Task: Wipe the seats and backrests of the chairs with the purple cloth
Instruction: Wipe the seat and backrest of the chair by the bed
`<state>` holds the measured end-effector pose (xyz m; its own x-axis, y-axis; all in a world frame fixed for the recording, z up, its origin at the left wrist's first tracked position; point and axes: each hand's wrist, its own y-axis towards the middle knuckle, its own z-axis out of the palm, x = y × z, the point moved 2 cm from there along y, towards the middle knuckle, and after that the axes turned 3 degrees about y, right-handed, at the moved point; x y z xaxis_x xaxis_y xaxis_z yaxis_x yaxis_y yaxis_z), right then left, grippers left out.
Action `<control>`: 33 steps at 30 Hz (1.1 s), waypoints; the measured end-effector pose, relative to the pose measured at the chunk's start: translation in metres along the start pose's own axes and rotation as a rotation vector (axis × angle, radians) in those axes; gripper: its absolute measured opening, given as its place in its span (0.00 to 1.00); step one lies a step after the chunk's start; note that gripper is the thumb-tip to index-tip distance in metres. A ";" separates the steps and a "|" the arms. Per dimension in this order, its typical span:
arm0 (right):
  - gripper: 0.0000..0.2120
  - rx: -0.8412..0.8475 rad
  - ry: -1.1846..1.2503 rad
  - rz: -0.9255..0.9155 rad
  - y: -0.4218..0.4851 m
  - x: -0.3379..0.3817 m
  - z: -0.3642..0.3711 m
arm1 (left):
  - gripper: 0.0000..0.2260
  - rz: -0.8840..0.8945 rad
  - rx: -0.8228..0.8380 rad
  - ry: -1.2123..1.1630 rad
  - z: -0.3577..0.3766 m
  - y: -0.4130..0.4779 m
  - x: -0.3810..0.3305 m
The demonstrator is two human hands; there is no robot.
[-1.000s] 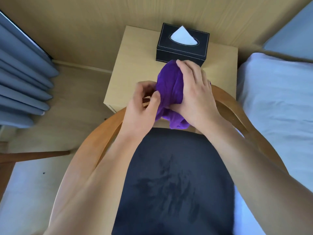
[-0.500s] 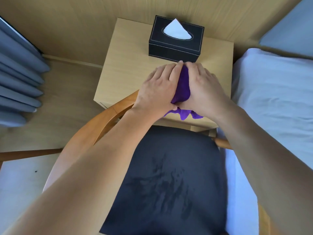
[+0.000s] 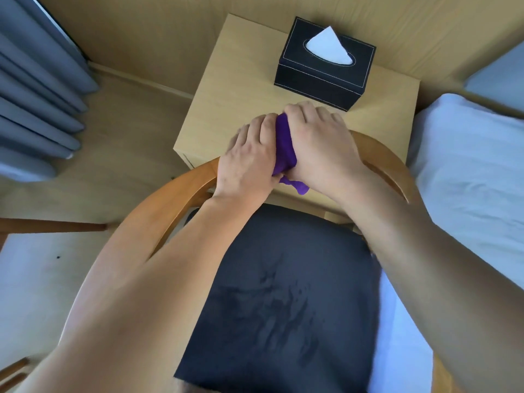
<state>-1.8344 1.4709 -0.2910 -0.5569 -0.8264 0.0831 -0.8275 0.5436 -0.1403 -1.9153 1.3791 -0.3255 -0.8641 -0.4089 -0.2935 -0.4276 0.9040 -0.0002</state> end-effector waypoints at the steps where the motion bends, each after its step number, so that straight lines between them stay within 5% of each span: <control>1: 0.45 0.007 -0.021 -0.036 0.005 0.012 0.004 | 0.41 -0.042 0.013 0.018 0.001 -0.006 0.011; 9: 0.44 0.109 -0.015 -0.213 0.027 0.085 0.036 | 0.29 -0.209 0.092 0.160 -0.004 -0.052 0.073; 24: 0.55 0.174 0.236 -0.419 -0.006 0.157 0.046 | 0.42 -0.331 0.138 0.260 -0.022 -0.143 0.101; 33: 0.56 0.171 0.187 -0.579 -0.042 0.225 0.056 | 0.51 -0.479 0.103 0.228 -0.030 -0.223 0.124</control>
<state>-1.9208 1.2536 -0.3218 -0.0381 -0.9315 0.3619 -0.9841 -0.0278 -0.1752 -1.9352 1.1231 -0.3327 -0.6191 -0.7850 -0.0227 -0.7698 0.6124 -0.1800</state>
